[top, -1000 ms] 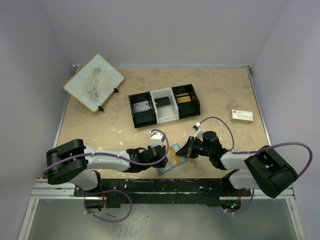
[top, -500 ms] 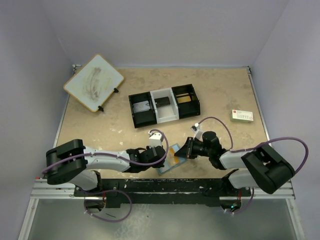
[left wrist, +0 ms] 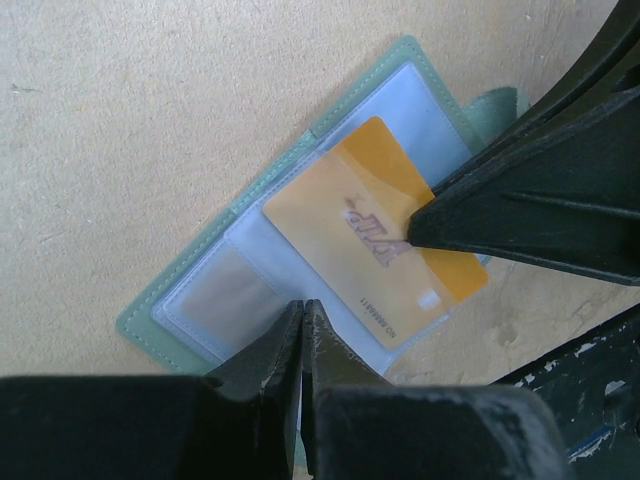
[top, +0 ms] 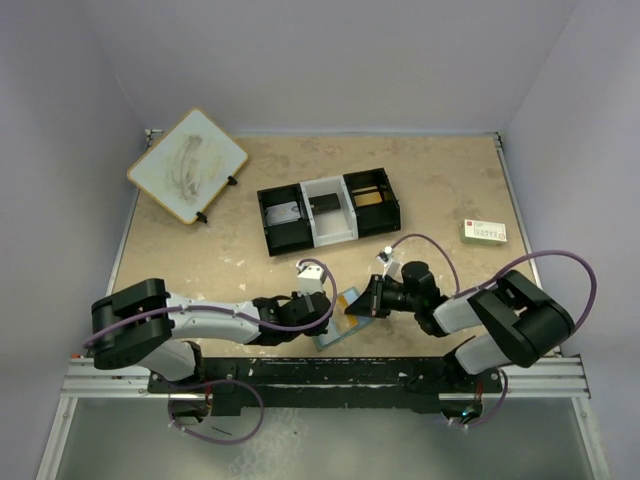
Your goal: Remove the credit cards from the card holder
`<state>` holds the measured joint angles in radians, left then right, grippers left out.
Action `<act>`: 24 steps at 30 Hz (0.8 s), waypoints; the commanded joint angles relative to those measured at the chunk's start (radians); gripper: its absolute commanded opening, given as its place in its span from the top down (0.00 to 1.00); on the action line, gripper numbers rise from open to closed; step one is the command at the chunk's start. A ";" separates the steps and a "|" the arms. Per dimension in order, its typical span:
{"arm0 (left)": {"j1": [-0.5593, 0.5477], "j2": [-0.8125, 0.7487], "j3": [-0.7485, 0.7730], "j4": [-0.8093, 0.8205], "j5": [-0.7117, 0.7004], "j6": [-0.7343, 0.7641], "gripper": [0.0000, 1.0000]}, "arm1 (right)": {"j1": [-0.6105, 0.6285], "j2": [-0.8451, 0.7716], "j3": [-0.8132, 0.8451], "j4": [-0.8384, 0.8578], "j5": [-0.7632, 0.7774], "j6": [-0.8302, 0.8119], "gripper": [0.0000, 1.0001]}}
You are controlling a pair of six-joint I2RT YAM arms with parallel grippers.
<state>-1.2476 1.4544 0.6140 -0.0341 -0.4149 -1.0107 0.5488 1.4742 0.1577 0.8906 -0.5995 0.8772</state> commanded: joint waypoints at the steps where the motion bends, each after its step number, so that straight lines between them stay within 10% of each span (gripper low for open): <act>1: -0.004 -0.019 0.001 -0.120 -0.051 0.014 1.00 | -0.003 -0.045 0.009 -0.001 0.026 0.005 0.98; 13: -0.004 -0.112 -0.022 -0.121 -0.087 0.015 1.00 | -0.004 -0.239 0.035 -0.285 0.121 -0.084 1.00; 24: -0.004 -0.220 -0.023 -0.002 -0.072 0.030 0.80 | -0.002 -0.146 -0.010 -0.030 0.008 0.029 1.00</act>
<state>-1.2488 1.2739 0.5907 -0.1295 -0.4774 -1.0016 0.5484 1.2961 0.1642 0.7033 -0.5316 0.8433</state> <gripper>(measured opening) 0.168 0.007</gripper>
